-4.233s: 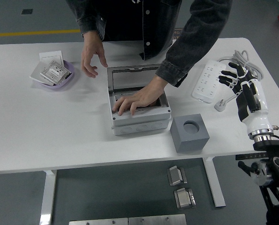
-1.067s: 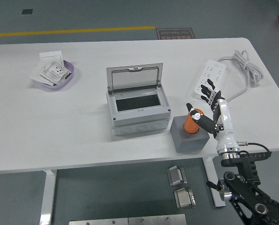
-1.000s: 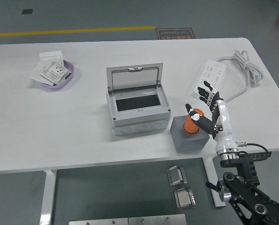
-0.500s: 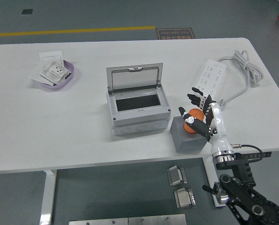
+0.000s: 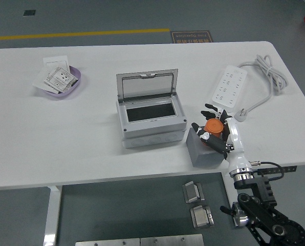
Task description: Pick up the cylinder from the cube,place it in the box,flap close box
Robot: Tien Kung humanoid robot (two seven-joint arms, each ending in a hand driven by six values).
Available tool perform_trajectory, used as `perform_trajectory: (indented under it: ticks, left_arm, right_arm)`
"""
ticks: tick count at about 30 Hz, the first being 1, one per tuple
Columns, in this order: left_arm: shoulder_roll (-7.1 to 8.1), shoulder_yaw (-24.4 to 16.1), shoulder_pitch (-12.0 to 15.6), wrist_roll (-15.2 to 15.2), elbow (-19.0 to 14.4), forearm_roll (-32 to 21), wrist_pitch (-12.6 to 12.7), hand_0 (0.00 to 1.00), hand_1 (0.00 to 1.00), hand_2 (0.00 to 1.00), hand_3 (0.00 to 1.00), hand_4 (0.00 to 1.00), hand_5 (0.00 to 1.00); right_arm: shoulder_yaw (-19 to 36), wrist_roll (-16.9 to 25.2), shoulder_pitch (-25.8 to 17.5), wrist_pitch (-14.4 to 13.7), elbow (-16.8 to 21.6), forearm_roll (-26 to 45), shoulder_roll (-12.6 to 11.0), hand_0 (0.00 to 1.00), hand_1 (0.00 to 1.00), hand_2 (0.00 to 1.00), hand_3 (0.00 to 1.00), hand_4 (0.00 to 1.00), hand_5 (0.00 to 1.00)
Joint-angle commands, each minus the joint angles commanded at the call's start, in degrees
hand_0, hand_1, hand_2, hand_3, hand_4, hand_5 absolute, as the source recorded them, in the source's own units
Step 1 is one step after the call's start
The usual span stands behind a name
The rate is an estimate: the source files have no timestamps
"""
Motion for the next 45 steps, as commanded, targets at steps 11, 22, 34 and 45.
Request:
perform_trajectory:
  ticks: [11, 22, 34, 45]
  left_arm:
    - [-0.02, 0.50, -0.19, -0.18, 0.00, -0.43, 0.00, 0.648, 0.644, 0.517, 0.661, 0.697, 0.340]
    - [-0.35, 0.78, 0.01, -0.26, 0.00, -1.10, -0.29, 0.648, 0.644, 0.517, 0.660, 0.696, 0.339]
    - [-0.37, 0.75, -0.15, -0.81, 0.00, -1.74, -0.73, 0.648, 0.644, 0.517, 0.660, 0.695, 0.339]
    - [-0.39, 0.78, -0.27, -1.16, 0.00, -2.01, -1.05, 0.648, 0.644, 0.518, 0.660, 0.695, 0.338]
  right_arm:
    - [-0.81, 0.09, 0.06, -0.47, -0.68, 1.36, -0.06, 0.713, 0.678, 0.621, 0.654, 0.675, 0.002]
    - [-0.81, 0.24, 0.06, -0.37, -0.77, 2.68, -0.01, 0.755, 0.645, 0.584, 0.567, 0.127, 0.002]
    - [-0.41, -1.05, -0.03, -1.14, 0.55, 2.22, 0.21, 0.625, 0.584, 0.525, 0.428, 0.002, 0.002]
    - [1.33, -1.66, 0.11, -2.27, 2.49, 0.40, 0.13, 0.490, 0.423, 0.442, 0.352, 0.002, 0.002]
